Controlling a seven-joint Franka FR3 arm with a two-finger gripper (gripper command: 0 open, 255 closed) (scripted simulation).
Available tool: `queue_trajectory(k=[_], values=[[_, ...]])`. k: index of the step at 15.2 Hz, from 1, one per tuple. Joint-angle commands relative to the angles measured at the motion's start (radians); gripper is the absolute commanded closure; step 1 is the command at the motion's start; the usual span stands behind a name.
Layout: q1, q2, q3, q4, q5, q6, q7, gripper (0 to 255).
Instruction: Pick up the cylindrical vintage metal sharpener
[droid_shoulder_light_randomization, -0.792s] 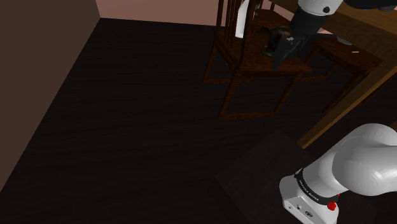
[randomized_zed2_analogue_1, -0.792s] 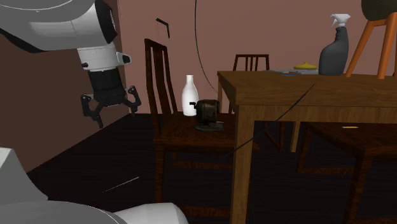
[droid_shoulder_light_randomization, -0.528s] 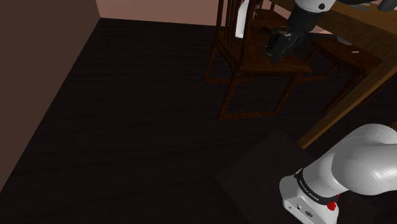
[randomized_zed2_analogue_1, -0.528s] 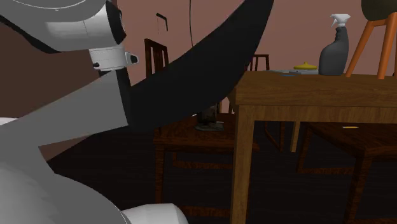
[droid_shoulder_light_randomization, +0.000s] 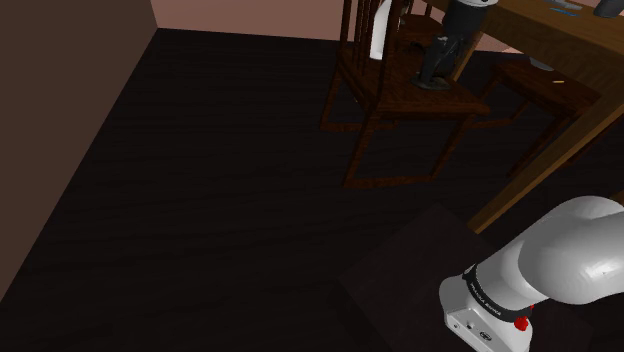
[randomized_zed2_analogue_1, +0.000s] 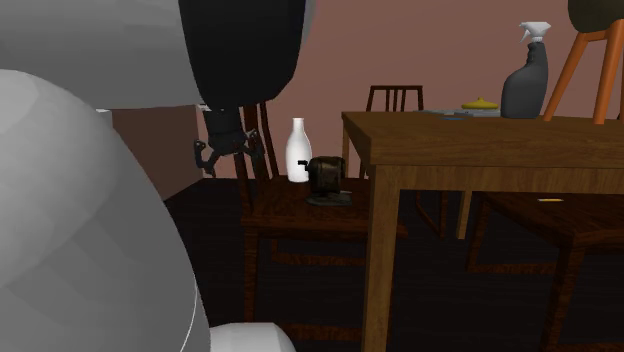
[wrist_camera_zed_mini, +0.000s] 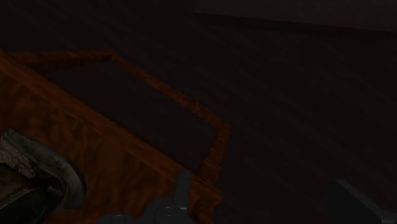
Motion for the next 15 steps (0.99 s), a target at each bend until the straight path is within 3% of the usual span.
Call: queue_trajectory(k=[1,9,15], values=[[-0.008,0.065,-0.022,0.051,-0.006,0.015,-0.026,0],[-0.047,0.342,-0.113,0.320,0.008,0.026,-0.152,0],[-0.094,0.577,-0.164,0.588,0.059,-0.009,-0.252,0]])
